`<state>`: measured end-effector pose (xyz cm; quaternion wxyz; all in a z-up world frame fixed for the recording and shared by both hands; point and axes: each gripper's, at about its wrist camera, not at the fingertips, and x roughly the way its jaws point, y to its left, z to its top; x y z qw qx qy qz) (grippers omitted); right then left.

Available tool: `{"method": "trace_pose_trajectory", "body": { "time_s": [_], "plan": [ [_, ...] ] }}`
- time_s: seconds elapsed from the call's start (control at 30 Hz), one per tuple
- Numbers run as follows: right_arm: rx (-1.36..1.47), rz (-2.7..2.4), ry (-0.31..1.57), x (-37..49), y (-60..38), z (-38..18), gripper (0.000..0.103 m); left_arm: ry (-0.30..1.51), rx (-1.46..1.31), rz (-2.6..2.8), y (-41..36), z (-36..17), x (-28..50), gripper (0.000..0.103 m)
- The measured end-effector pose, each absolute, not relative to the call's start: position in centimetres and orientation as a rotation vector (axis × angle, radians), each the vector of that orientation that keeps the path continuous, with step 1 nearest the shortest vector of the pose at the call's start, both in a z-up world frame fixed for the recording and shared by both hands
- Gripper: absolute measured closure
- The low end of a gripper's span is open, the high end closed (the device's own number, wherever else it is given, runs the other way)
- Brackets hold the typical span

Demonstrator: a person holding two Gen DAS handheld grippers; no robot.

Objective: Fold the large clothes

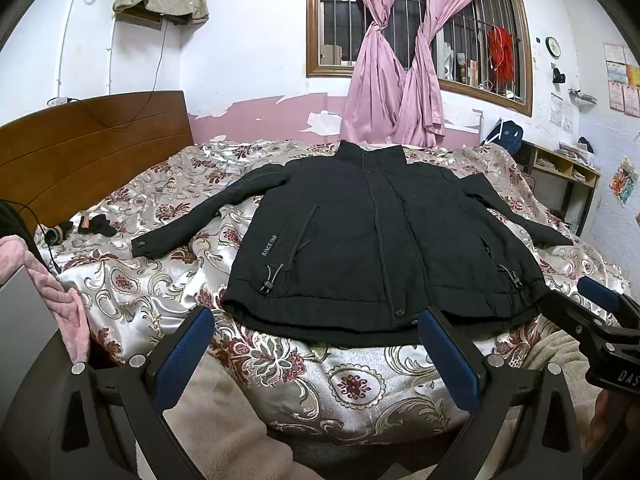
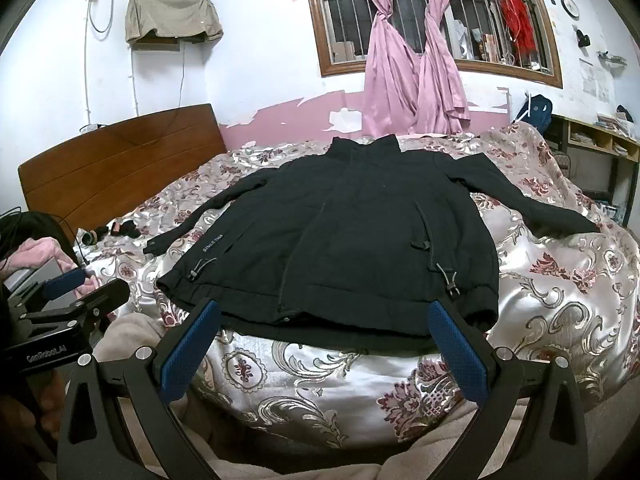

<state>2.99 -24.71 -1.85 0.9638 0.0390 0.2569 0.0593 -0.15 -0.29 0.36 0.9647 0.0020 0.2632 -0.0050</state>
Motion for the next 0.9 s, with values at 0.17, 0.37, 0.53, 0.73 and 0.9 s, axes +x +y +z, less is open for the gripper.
{"method": "trace_pose_trajectory", "body": {
  "time_s": [0.17,0.37,0.53,0.73,0.9],
  "plan": [
    [0.08,0.12,0.52,3.03,-24.79,-1.88,0.001,0.533,0.004,-0.01,-0.31,0.4,-0.19,0.0],
    [0.08,0.121,0.521,3.07,-24.82,-1.88,0.001,0.532,0.004,-0.01,-0.28,0.33,-0.17,0.0],
    [0.081,0.12,0.519,3.07,-24.89,-1.93,0.001,0.532,0.004,-0.01,-0.29,0.32,-0.17,0.0],
    [0.081,0.121,0.519,3.08,-24.95,-1.92,0.001,0.531,0.004,-0.01,-0.31,0.34,-0.21,0.0],
    [0.082,0.121,0.519,3.11,-25.02,-1.94,0.001,0.533,0.004,-0.01,-0.31,0.36,-0.21,0.0]
  ]
}}
